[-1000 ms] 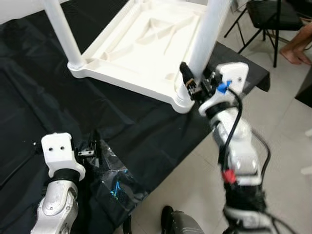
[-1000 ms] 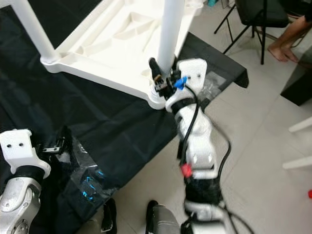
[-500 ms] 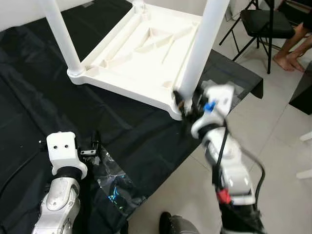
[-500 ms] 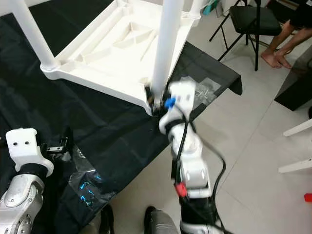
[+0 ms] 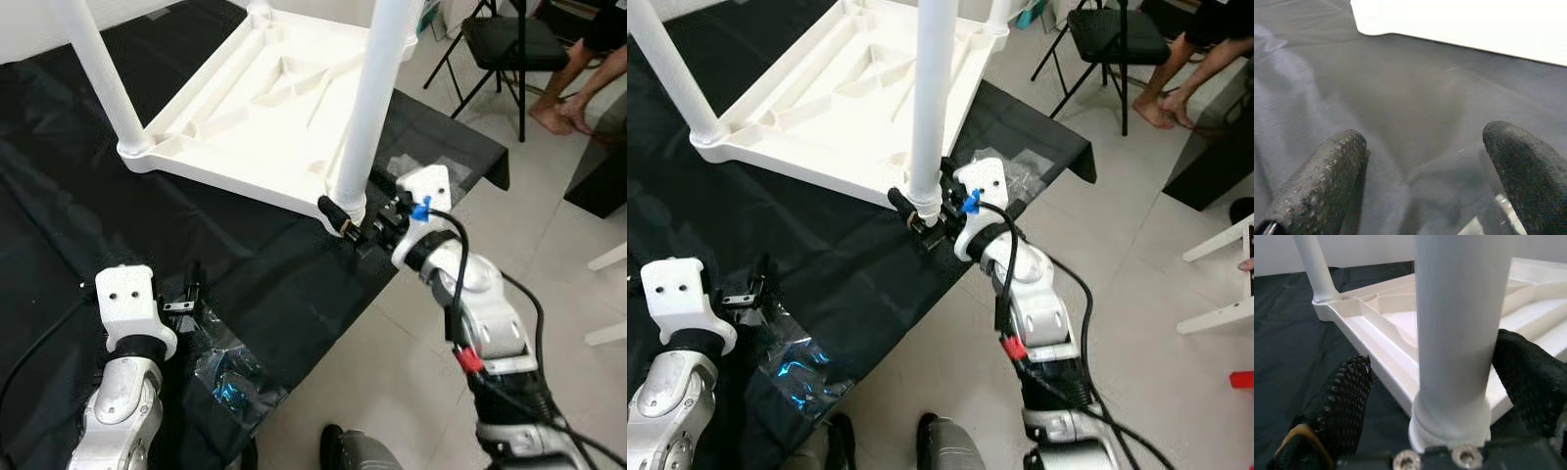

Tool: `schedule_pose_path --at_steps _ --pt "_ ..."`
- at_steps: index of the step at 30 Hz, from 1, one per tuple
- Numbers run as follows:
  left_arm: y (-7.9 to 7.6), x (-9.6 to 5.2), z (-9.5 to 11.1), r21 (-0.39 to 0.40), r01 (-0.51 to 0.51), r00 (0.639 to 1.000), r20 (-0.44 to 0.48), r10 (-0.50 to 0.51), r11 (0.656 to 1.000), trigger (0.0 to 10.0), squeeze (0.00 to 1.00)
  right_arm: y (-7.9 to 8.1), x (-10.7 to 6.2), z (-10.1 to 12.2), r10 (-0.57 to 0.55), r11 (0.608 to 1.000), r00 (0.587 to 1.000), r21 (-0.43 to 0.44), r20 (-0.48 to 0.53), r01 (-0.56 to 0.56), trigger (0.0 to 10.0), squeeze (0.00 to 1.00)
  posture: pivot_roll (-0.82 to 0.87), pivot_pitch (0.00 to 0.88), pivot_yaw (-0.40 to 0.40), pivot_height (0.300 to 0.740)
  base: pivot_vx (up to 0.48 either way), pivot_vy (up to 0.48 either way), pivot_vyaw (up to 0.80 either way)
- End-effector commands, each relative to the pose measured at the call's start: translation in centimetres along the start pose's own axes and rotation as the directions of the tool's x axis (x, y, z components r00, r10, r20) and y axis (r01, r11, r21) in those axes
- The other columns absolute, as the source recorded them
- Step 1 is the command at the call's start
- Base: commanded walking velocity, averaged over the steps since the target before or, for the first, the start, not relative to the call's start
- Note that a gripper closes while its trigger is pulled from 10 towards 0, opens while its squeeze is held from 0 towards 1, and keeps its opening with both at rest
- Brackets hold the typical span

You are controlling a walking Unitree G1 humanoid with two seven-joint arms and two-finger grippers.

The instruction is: Building children table

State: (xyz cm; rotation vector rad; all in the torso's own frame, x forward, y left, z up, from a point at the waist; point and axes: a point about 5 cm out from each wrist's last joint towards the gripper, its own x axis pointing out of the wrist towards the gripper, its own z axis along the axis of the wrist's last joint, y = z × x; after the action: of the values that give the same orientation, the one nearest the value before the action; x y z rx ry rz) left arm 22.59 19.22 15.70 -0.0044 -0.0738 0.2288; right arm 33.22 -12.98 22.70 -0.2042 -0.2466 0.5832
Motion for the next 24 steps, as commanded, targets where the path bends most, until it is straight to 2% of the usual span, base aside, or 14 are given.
schedule_pose_path --at_steps 1,2,3,5,6,13,24 --pt "0.1 -0.4 -0.4 0.005 -0.012 1.0 -0.017 0.012 1.0 10.0 0.0 -0.4 -0.1 -0.2 0.0 1.0 1.0 0.002 0.001 0.0 10.0 0.0 0.02 0.229 -0.068 0.74 0.0 0.0 0.0" --pt "0.1 -0.4 -0.4 0.006 -0.012 1.0 -0.017 0.012 1.0 10.0 0.0 -0.8 0.1 -0.1 0.011 1.0 1.0 0.006 0.012 -0.012 10.0 0.0 0.03 0.232 -0.067 0.74 0.0 0.0 0.0" --pt "0.1 -0.5 -0.4 0.008 -0.012 1.0 -0.018 0.012 1.0 10.0 0.0 -1.1 0.5 0.2 0.03 1.0 0.999 0.007 0.022 -0.031 7.5 0.0 0.03 0.234 -0.067 0.74 0.0 0.0 0.0" --pt "0.1 -0.5 -0.4 0.008 -0.012 1.0 -0.018 0.012 1.0 10.0 0.0 -1.1 0.5 0.2 0.03 1.0 0.999 0.007 0.022 -0.031 7.5 0.0 0.03 0.234 -0.067 0.74 0.0 0.0 0.0" --pt "0.2 -0.5 -0.4 0.01 -0.013 1.0 -0.018 0.013 1.0 10.0 0.0 -1.4 1.0 0.4 0.048 0.999 0.998 0.011 0.034 -0.048 0.0 0.0 0.03 0.237 -0.065 0.74 0.0 0.0 0.0" --pt "0.2 -0.7 -0.3 0.017 -0.018 1.0 -0.019 0.018 1.0 10.0 0.0 -1.9 1.7 1.2 0.088 0.996 0.994 0.014 0.057 -0.089 0.0 0.0 0.03 0.245 -0.066 0.74 0.0 0.0 0.0" --pt "0.2 -0.5 -0.4 0.017 -0.015 1.0 -0.019 0.015 1.0 10.0 0.0 -1.3 0.8 1.4 0.108 0.993 0.991 0.044 0.08 -0.112 0.0 0.0 0.02 0.241 -0.061 0.74 0.0 0.0 0.0"
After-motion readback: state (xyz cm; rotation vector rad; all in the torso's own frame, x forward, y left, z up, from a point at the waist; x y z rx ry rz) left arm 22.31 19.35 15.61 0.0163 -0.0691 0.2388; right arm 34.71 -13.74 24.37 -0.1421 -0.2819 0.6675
